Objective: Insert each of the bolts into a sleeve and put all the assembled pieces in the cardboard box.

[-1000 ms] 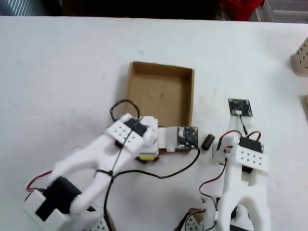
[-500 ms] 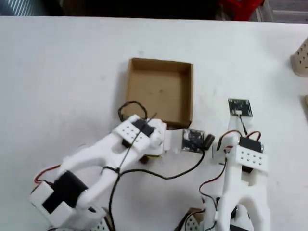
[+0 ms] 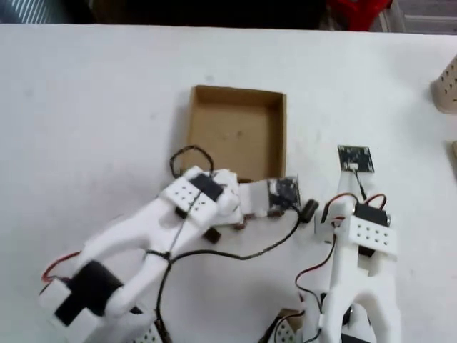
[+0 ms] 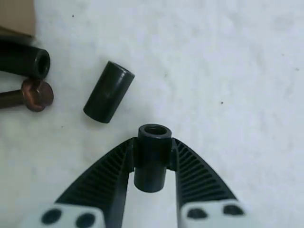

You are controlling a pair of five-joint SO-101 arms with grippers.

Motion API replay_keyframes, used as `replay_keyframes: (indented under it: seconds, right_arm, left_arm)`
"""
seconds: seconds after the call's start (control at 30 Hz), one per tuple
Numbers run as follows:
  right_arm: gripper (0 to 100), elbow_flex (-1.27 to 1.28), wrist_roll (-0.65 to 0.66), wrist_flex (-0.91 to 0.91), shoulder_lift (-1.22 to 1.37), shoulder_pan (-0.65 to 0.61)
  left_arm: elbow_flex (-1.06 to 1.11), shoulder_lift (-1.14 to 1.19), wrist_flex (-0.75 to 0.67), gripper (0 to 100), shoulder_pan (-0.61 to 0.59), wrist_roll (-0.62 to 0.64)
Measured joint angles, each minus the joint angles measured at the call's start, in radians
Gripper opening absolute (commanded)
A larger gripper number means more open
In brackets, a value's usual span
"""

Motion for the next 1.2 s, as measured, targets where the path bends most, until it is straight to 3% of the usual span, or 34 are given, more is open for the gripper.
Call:
replay_keyframes:
  seconds: [0.13, 0.27, 0.5, 0.7, 1.2]
  right_arm:
    - [1.7, 0.000, 0.000, 0.000, 0.000, 0.000]
    - [1.7, 0.000, 0.000, 0.000, 0.000, 0.000]
    - [1.7, 0.008, 0.000, 0.000, 0.000, -0.002]
    - [1.7, 0.008, 0.000, 0.000, 0.000, -0.002]
    - [1.7, 0.008, 0.000, 0.000, 0.000, -0.002]
  left_arm:
    - [0.029, -0.118, 0.000, 21, -0.005, 0.127]
    - [0.060, -0.132, 0.000, 21, -0.026, 0.137]
    - [0.068, -0.037, -0.028, 19, -0.031, -0.135]
    - [0.068, 0.021, -0.106, 18, -0.031, -0.186]
    - [0.084, 0.049, -0.109, 18, -0.014, -0.204]
